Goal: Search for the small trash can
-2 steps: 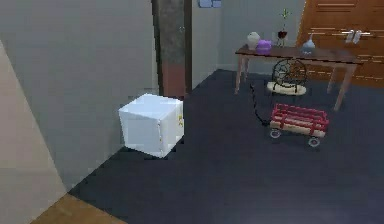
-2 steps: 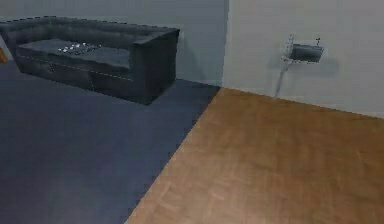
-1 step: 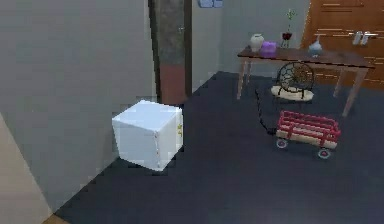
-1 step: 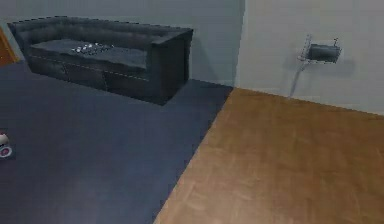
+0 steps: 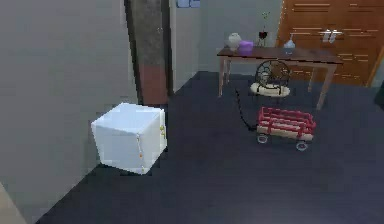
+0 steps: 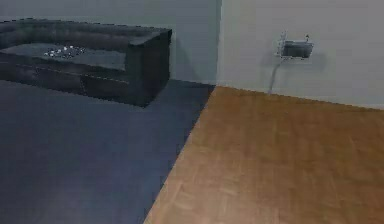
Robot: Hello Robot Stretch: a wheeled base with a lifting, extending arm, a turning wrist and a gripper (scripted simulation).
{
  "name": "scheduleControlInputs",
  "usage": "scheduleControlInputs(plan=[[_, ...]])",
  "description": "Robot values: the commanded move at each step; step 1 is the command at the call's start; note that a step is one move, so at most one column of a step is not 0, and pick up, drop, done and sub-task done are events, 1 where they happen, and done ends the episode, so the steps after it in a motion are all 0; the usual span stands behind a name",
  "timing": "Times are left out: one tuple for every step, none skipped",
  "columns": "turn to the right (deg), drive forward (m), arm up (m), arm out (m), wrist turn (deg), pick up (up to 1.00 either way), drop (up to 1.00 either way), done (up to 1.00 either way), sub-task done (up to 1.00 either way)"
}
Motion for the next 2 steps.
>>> scheduleControlInputs(plan=[[0.0, 1.0, 0.0, 0.0, 0.0, 0.0, 0.0, 0.0, 0.0], [0.0, 1.0, 0.0, 0.0, 0.0, 0.0, 0.0, 0.0, 0.0]])
